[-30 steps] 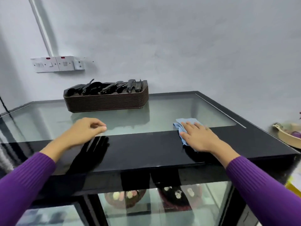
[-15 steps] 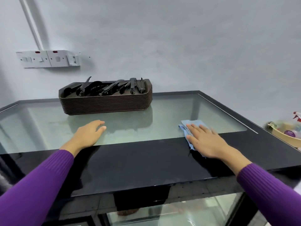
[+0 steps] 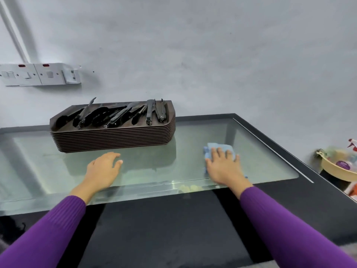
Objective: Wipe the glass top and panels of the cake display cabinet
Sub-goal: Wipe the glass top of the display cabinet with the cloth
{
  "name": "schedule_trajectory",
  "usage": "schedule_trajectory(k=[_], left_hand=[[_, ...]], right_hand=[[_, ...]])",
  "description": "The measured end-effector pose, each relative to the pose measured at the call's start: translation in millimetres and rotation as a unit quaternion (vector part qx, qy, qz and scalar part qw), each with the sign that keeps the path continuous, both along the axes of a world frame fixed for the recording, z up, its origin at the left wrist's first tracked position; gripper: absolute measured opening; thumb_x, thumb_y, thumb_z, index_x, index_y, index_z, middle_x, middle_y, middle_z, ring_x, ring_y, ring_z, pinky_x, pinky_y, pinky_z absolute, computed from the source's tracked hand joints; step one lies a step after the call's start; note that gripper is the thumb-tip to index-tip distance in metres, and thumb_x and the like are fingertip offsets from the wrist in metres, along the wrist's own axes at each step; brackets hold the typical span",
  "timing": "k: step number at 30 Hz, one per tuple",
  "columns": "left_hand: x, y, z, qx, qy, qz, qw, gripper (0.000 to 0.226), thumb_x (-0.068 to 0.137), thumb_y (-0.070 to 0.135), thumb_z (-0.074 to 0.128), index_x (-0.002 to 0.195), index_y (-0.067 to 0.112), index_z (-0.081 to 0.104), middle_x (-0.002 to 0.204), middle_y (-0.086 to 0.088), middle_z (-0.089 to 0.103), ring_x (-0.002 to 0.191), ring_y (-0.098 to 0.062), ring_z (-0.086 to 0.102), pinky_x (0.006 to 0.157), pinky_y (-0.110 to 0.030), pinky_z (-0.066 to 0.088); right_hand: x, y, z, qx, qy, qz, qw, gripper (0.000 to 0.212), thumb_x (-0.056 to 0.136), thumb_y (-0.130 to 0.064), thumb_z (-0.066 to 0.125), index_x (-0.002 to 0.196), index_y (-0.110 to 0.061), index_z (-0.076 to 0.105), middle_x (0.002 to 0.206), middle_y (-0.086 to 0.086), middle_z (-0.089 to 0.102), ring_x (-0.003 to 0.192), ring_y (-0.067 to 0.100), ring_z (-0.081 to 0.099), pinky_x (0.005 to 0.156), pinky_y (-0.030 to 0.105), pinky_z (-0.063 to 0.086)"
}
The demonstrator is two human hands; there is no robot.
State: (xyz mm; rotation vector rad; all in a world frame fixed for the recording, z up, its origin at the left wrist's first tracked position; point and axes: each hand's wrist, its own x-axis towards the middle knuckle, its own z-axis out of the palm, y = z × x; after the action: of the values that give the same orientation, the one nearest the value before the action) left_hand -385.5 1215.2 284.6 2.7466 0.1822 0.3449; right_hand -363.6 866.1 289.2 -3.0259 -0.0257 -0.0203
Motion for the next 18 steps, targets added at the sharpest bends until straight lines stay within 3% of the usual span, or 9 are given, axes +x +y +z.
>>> schedule_trajectory(k=[2, 4, 6, 7, 9, 12, 15, 18], left_hand=[[3, 0, -2, 0.007, 0.001, 0.001, 1.0, 0.04, 0.099, 0.036, 0.042, 0.135, 0.022, 0.051, 0.143, 0.0, 0.051, 0.124, -0.025, 0.053, 0.109, -0.048, 0.034], [4, 3, -4, 0.013, 0.005, 0.0, 1.0, 0.041, 0.099, 0.038, 0.041, 0.136, 0.023, 0.049, 0.143, 0.001, 0.051, 0.126, -0.024, 0.052, 0.109, -0.047, 0.033], [5, 4, -4, 0.021, 0.0, 0.002, 1.0, 0.042, 0.099, 0.038, 0.04, 0.137, 0.022, 0.049, 0.143, -0.001, 0.051, 0.127, -0.024, 0.05, 0.109, -0.046, 0.033], [5, 2, -5, 0.028, -0.001, 0.002, 1.0, 0.042, 0.099, 0.037, 0.039, 0.137, 0.021, 0.048, 0.143, -0.001, 0.051, 0.128, -0.024, 0.049, 0.11, -0.047, 0.033], [6, 1, -6, 0.038, -0.004, 0.0, 0.999, 0.042, 0.1, 0.036, 0.038, 0.137, 0.02, 0.048, 0.143, -0.002, 0.051, 0.13, -0.024, 0.048, 0.111, -0.047, 0.032], [6, 0, -5, 0.039, -0.008, 0.005, 0.999, 0.041, 0.1, 0.035, 0.037, 0.137, 0.019, 0.047, 0.142, 0.0, 0.051, 0.131, -0.023, 0.047, 0.111, -0.045, 0.032], [5, -1, -6, 0.044, -0.013, 0.0, 0.999, 0.041, 0.1, 0.034, 0.036, 0.137, 0.019, 0.046, 0.142, 0.001, 0.051, 0.131, -0.021, 0.046, 0.111, -0.043, 0.031], [4, -2, -5, 0.049, -0.01, -0.004, 0.999, 0.041, 0.101, 0.033, 0.034, 0.137, 0.018, 0.046, 0.143, 0.001, 0.05, 0.131, -0.021, 0.045, 0.111, -0.043, 0.031]], right_hand=[[-28, 7, -1, 0.006, -0.004, 0.11, 0.994, 0.06, 0.101, -0.045, 0.013, 0.156, -0.021, 0.003, 0.165, -0.003, 0.003, 0.151, 0.025, 0.002, 0.121, 0.047, 0.001], [-67, -12, -7, 0.009, -0.005, 0.199, 0.98, 0.074, 0.09, -0.063, -0.006, 0.155, -0.029, -0.001, 0.162, -0.016, -0.001, 0.151, 0.011, -0.003, 0.121, 0.038, -0.004], [-64, -52, -6, 0.002, -0.006, 0.175, 0.984, 0.093, 0.074, -0.073, -0.021, 0.155, -0.031, -0.001, 0.161, -0.02, -0.002, 0.15, 0.005, -0.002, 0.12, 0.037, -0.002], [-45, -73, -6, 0.001, -0.003, 0.129, 0.992, 0.087, 0.082, -0.072, -0.013, 0.155, -0.029, 0.001, 0.162, -0.015, 0.002, 0.151, 0.008, 0.003, 0.121, 0.04, 0.001], [5, -96, -1, 0.008, -0.003, 0.013, 1.0, 0.061, 0.101, -0.048, 0.016, 0.156, -0.021, 0.01, 0.164, -0.005, 0.011, 0.149, 0.018, 0.017, 0.12, 0.049, 0.01], [72, -77, 3, 0.008, -0.018, -0.072, 0.997, 0.058, 0.1, -0.039, 0.025, 0.152, -0.016, 0.018, 0.163, 0.0, 0.015, 0.148, 0.031, 0.019, 0.117, 0.059, 0.01], [96, -10, 1, 0.019, -0.006, -0.024, 0.999, 0.061, 0.099, -0.042, 0.024, 0.153, -0.014, 0.015, 0.163, 0.001, 0.013, 0.149, 0.034, 0.008, 0.117, 0.061, 0.002], [57, 43, 1, 0.009, 0.004, 0.139, 0.99, 0.058, 0.103, -0.04, 0.017, 0.156, -0.02, 0.004, 0.165, -0.002, 0.003, 0.152, 0.025, 0.0, 0.121, 0.051, -0.002]])
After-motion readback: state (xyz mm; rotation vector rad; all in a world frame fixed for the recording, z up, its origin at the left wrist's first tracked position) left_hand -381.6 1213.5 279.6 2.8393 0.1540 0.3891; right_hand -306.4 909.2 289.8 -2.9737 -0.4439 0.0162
